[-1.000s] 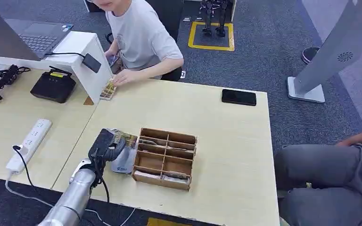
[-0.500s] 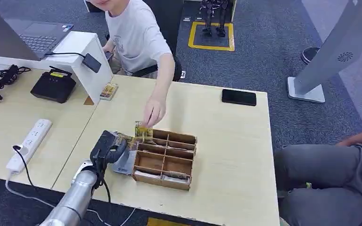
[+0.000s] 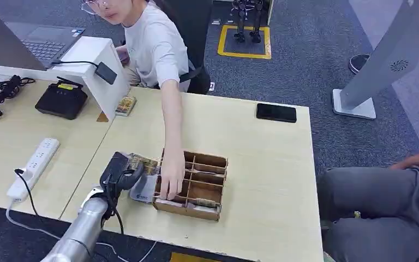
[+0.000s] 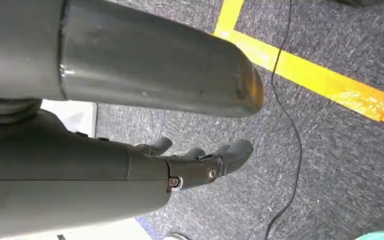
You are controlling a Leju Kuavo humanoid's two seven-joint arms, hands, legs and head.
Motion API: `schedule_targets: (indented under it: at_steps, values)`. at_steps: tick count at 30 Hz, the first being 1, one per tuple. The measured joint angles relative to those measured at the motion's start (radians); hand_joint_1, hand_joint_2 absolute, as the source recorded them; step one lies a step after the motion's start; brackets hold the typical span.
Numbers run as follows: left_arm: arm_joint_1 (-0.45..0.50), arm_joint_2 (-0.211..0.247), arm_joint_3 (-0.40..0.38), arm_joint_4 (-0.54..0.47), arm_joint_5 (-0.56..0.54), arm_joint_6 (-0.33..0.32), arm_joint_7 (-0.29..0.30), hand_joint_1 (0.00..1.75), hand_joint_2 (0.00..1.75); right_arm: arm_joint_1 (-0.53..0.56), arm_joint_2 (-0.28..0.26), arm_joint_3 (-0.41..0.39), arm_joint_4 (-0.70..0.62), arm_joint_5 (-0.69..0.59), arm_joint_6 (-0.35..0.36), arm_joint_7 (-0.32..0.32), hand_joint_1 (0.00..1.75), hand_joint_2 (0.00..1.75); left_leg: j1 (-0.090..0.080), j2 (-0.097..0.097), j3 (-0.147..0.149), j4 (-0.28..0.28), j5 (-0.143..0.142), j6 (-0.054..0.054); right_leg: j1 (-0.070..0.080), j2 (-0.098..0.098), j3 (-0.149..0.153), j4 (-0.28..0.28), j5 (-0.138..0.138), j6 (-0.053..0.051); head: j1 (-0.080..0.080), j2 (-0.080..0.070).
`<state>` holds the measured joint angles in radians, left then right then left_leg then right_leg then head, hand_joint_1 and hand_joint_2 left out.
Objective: Pass the card to the sensor for recognition and then transmit it.
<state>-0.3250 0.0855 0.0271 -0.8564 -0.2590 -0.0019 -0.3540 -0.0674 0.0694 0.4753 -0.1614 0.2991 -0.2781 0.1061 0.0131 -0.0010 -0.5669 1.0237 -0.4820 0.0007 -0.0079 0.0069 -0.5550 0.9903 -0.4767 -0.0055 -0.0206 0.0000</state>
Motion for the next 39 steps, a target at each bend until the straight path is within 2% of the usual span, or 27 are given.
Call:
schedule_targets:
  at_steps: [3, 4, 7, 10, 17, 18, 33, 39]
  values:
    - [0.015, 0.023, 0.003, -0.016, -0.003, -0.013, 0.009, 1.75, 1.75, 0.002, 0.0, -0.001, 0.0, 0.0, 0.0, 0.001, 0.0, 0.0, 0.0, -0.001, 0.0, 0.0, 0.0, 0.0, 0.0, -0.001, 0.0, 0.0, 0.0, 0.0, 0.0, 0.0]
    - [0.018, 0.027, 0.004, -0.018, -0.034, 0.008, 0.016, 1.75, 1.75, 0.002, 0.0, -0.001, 0.0, 0.0, 0.0, -0.001, 0.0, 0.0, 0.0, -0.001, 0.0, 0.0, 0.0, 0.0, 0.0, -0.001, 0.0, 0.0, 0.0, 0.0, 0.0, 0.0]
    - [0.022, 0.026, 0.004, -0.018, -0.194, 0.121, 0.019, 1.75, 1.75, 0.002, 0.0, -0.001, 0.001, 0.003, 0.0, -0.003, 0.0, 0.0, 0.0, -0.001, 0.0, 0.0, 0.0, 0.0, 0.0, -0.001, 0.0, 0.0, 0.0, 0.0, 0.0, 0.0]
    - [0.02, 0.019, 0.004, -0.012, -0.271, 0.184, 0.021, 1.75, 1.75, 0.001, 0.0, -0.001, 0.001, 0.005, 0.004, -0.001, 0.0, 0.0, 0.0, -0.001, 0.0, 0.0, 0.0, 0.0, 0.0, -0.001, 0.001, 0.0, 0.0, 0.0, 0.0, 0.0]
    - [-0.015, 0.011, -0.003, 0.059, -0.514, 0.379, 0.092, 1.75, 1.75, 0.001, 0.0, -0.001, 0.001, 0.015, 0.004, 0.001, 0.0, 0.0, 0.0, -0.001, 0.002, 0.0, 0.0, 0.0, 0.0, -0.001, 0.002, 0.0, 0.0, 0.001, 0.0, 0.0]
    - [-0.021, 0.011, -0.005, 0.072, -0.539, 0.389, 0.099, 1.75, 1.75, 0.001, 0.0, -0.001, 0.001, 0.016, 0.004, 0.001, 0.0, 0.0, 0.0, -0.001, 0.002, 0.0, 0.0, 0.0, 0.0, -0.001, 0.002, 0.0, 0.0, 0.001, 0.0, 0.0]
    - [-0.034, -0.006, -0.021, 0.132, -0.606, 0.412, 0.113, 1.75, 1.75, -0.001, 0.0, -0.001, 0.001, 0.025, 0.004, -0.001, 0.0, 0.0, -0.001, -0.001, 0.002, 0.0, 0.001, 0.001, -0.001, -0.001, 0.003, 0.0, 0.0, 0.001, 0.0, 0.0]
    - [-0.039, -0.012, -0.021, 0.135, -0.574, 0.382, 0.079, 1.75, 1.75, -0.001, 0.0, -0.001, 0.001, 0.027, 0.005, -0.001, 0.0, 0.0, -0.001, -0.001, 0.002, 0.0, 0.001, 0.001, -0.001, -0.001, 0.003, 0.0, 0.0, 0.001, 0.0, 0.0]
